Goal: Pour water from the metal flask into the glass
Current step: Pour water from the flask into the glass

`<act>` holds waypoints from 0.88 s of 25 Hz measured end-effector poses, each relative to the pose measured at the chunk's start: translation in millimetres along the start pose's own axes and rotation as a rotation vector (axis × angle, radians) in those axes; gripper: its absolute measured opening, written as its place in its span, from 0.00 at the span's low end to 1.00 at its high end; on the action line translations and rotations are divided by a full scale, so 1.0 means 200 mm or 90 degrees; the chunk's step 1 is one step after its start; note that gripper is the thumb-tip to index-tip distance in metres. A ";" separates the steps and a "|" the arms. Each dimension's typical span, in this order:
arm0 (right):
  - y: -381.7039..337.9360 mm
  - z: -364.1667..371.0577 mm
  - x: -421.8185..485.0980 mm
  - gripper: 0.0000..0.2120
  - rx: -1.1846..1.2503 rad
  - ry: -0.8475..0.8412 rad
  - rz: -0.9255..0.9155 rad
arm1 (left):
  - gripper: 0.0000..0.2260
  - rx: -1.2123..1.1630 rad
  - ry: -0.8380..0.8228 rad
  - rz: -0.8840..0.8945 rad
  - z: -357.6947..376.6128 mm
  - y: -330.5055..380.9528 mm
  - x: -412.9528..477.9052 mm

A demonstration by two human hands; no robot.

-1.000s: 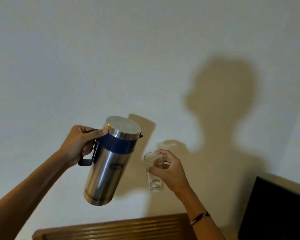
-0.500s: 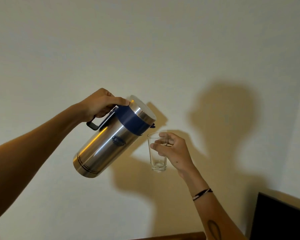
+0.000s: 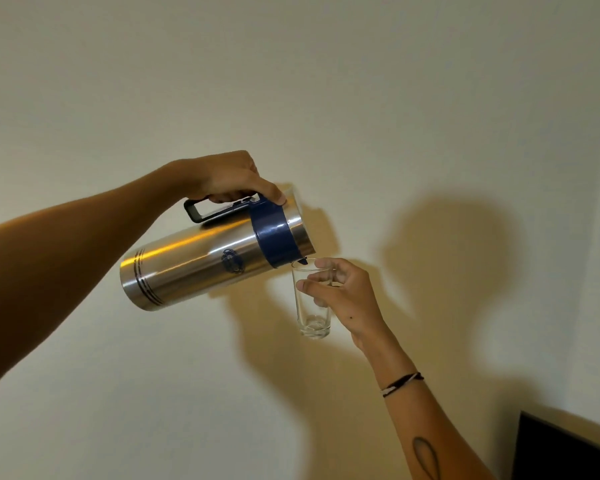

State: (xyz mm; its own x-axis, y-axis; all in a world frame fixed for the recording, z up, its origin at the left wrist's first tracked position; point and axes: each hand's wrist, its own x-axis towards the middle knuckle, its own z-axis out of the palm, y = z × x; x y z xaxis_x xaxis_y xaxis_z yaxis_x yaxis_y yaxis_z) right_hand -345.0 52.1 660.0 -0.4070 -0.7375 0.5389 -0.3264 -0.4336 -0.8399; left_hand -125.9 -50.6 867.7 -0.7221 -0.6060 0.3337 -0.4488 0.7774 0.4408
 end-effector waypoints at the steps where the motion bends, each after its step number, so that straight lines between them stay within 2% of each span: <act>1: -0.01 0.01 0.00 0.24 0.002 0.000 0.001 | 0.23 0.021 -0.004 0.003 -0.01 0.02 0.01; 11: -0.02 0.04 0.04 0.24 0.027 0.013 0.005 | 0.24 0.198 -0.007 0.057 -0.03 0.19 0.04; 17: -0.01 0.03 0.03 0.23 0.022 0.020 0.011 | 0.25 0.239 -0.022 0.063 0.00 0.23 0.07; 22: 0.00 0.02 0.03 0.22 0.033 0.019 0.007 | 0.30 0.240 -0.031 0.063 0.01 0.24 0.09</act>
State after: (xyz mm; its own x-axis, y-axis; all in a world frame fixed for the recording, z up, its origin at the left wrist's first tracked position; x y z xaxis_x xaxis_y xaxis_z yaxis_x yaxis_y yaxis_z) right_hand -343.5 45.6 663.4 -0.4366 -0.7267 0.5305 -0.2779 -0.4519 -0.8477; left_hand -160.6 -23.5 893.0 -0.7916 -0.5233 0.3156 -0.5309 0.8446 0.0689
